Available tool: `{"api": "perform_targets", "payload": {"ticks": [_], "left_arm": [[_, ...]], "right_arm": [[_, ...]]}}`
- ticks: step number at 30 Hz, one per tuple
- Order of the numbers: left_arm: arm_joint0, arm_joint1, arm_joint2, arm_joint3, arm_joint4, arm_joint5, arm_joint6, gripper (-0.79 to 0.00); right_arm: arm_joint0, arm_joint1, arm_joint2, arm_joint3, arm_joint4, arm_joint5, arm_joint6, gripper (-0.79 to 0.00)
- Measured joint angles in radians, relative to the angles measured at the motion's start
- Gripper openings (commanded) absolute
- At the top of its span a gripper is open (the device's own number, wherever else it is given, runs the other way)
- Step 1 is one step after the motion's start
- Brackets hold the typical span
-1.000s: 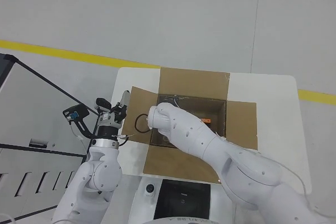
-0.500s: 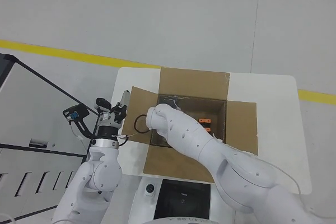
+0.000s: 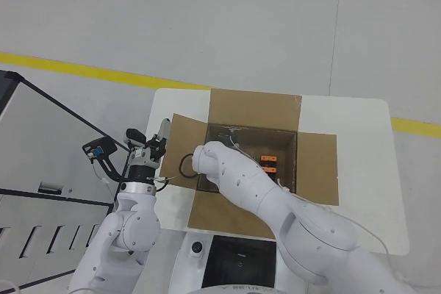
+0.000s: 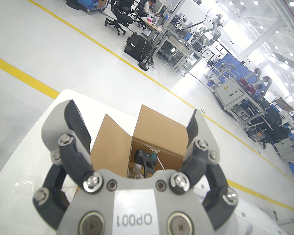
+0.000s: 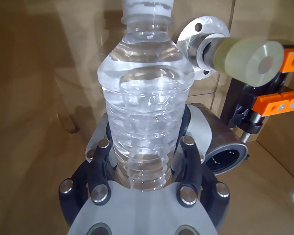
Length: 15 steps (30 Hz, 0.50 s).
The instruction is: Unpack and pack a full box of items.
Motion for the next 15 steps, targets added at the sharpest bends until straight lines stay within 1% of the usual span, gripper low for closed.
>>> {"api": "perform_targets", "payload": {"ticks": [2,4,5,7,8,9,13,14,15], "left_arm": [[0.0,0.0,0.0,0.0,0.0,0.0,0.0,0.0],[0.0,0.0,0.0,0.0,0.0,0.0,0.0,0.0],[0.0,0.0,0.0,0.0,0.0,0.0,0.0,0.0],[0.0,0.0,0.0,0.0,0.0,0.0,0.0,0.0],[0.0,0.0,0.0,0.0,0.0,0.0,0.0,0.0],[0.0,0.0,0.0,0.0,0.0,0.0,0.0,0.0],[0.0,0.0,0.0,0.0,0.0,0.0,0.0,0.0],[0.0,0.0,0.0,0.0,0.0,0.0,0.0,0.0],[0.0,0.0,0.0,0.0,0.0,0.0,0.0,0.0]], "right_arm": [[-0.004,-0.002,0.009,0.008,-0.003,0.0,-0.006,-0.265],[-0.011,-0.004,0.019,0.012,-0.004,0.0,-0.015,-0.206],[-0.013,-0.005,0.023,0.013,-0.005,0.0,-0.02,-0.16],[-0.02,-0.007,0.032,0.015,-0.006,0.0,-0.029,-0.142],[-0.022,-0.008,0.035,0.015,-0.006,0.0,-0.033,-0.145],[-0.025,-0.009,0.039,0.016,-0.006,0.0,-0.037,-0.169],[-0.032,-0.012,0.056,0.021,-0.009,0.0,-0.051,-0.212],[-0.033,-0.013,0.058,0.023,-0.01,0.0,-0.053,-0.237],[-0.034,-0.014,0.061,0.024,-0.011,0.0,-0.055,-0.32]]}}
